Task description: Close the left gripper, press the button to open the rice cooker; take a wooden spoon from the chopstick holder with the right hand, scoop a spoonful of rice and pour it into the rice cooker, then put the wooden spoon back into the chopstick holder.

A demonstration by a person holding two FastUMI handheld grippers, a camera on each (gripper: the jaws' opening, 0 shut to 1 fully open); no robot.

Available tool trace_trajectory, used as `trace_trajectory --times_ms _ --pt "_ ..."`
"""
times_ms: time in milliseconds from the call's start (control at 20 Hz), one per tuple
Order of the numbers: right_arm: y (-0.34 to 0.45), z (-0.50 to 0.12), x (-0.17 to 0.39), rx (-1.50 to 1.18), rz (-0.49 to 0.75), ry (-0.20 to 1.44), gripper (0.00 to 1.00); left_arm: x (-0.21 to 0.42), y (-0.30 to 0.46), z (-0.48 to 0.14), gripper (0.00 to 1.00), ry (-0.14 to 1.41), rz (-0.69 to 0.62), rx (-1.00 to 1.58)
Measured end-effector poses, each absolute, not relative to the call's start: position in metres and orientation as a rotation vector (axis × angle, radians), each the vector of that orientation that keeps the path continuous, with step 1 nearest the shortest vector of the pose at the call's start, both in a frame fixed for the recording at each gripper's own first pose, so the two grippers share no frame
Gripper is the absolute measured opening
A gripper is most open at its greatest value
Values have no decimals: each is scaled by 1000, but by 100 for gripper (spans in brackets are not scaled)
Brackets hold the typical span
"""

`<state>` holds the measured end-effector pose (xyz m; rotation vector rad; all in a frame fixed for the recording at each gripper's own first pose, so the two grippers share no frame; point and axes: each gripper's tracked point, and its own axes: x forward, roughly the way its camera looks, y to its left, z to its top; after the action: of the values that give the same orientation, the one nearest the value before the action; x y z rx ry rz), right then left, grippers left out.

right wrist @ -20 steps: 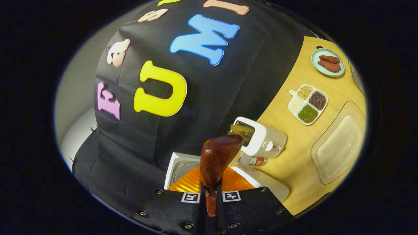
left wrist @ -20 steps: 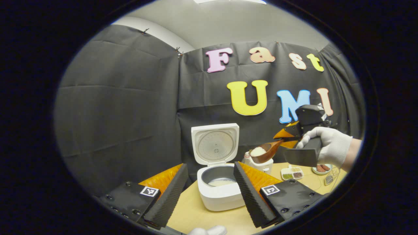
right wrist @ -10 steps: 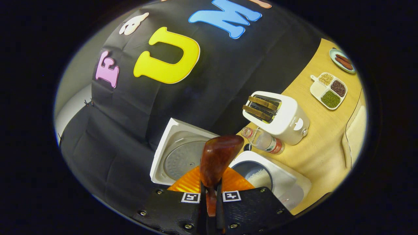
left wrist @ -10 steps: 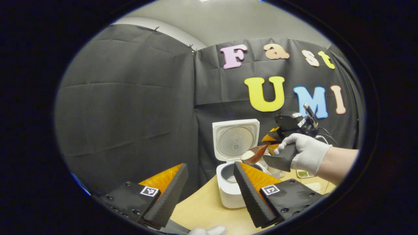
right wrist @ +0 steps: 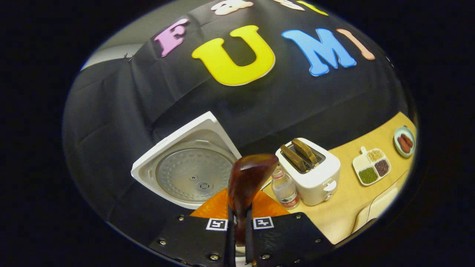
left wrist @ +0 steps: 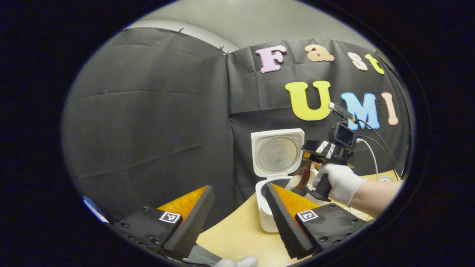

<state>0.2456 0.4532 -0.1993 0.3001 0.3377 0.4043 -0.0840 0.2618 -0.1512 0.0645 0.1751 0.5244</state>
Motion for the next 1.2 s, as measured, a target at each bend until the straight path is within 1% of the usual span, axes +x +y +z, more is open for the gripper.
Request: trace_trajectory --times_ms 250,550,700,850,950,1100,1200 --pt "468 -199 238 54 452 214 10 -84 262 -144 100 162 526 94" --pt "482 -181 220 -272 551 -11 10 -82 259 -147 100 165 521 118" --pt "490 -173 206 -358 592 -69 10 -80 256 -146 100 167 516 119" --pt "494 -179 207 -401 624 -102 10 -78 254 -145 100 166 512 122" --pt "492 -178 203 -401 635 -93 11 -78 252 -144 100 166 510 123" --pt "488 -178 211 -335 639 -32 10 -76 250 -147 100 175 506 116" --pt "482 -179 219 -196 643 68 11 -77 250 -147 100 176 506 112"
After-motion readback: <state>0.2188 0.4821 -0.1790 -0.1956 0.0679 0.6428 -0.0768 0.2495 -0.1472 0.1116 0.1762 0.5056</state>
